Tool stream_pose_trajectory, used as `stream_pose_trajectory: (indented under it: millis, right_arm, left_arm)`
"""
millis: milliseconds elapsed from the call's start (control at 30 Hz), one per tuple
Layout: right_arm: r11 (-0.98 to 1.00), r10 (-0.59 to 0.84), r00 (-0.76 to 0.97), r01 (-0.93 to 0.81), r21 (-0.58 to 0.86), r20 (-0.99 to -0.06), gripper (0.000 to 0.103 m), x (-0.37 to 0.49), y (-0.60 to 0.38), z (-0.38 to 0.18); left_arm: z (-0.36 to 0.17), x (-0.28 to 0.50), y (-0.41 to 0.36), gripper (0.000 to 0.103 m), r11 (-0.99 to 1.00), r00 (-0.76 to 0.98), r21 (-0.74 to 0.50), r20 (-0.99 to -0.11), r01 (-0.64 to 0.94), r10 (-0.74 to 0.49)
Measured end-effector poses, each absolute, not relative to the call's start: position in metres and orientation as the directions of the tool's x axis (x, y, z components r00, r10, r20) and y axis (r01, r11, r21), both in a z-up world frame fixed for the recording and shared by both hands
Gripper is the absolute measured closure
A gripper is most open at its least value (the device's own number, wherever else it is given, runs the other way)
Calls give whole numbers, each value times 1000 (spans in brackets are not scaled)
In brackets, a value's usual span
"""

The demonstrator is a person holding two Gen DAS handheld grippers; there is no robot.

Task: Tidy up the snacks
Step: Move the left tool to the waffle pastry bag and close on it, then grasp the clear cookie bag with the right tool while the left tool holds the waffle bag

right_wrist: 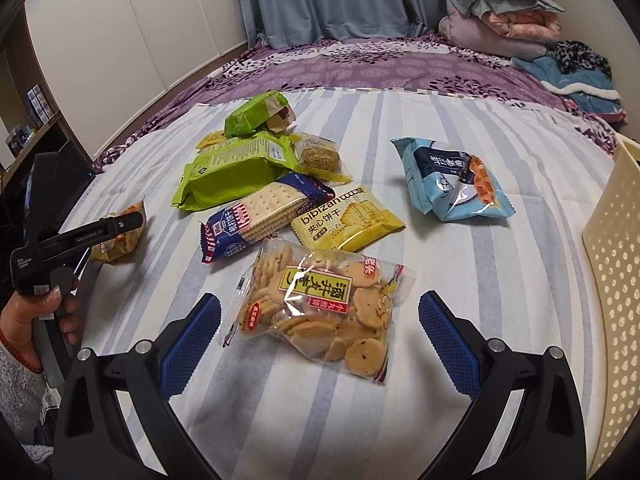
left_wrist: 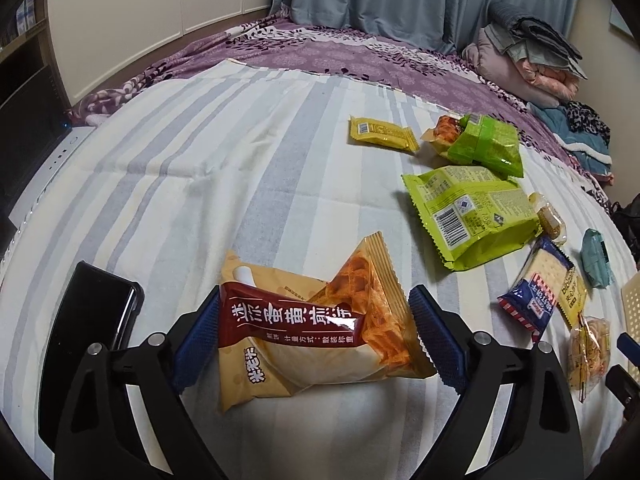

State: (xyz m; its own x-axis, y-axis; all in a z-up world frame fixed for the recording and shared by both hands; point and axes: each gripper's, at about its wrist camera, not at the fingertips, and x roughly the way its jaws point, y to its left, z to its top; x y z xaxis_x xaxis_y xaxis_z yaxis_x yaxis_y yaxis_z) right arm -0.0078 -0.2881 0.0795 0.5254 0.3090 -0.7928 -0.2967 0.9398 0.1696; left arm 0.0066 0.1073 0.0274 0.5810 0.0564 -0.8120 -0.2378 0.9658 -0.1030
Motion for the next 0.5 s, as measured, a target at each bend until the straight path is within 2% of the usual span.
stream_pose_trajectory:
  millis: [333,500]
  right_arm:
    - [943,233,486,-323,75,-842,5,7,-260,61]
    - [946,229,474,-315,79,-850,5,10,-257,58]
  left_arm:
    - [56,-2,98,12,971,634,-124,-772,-207,36]
    - [64,-4,88,12,975,647,-133,-763,-179,15]
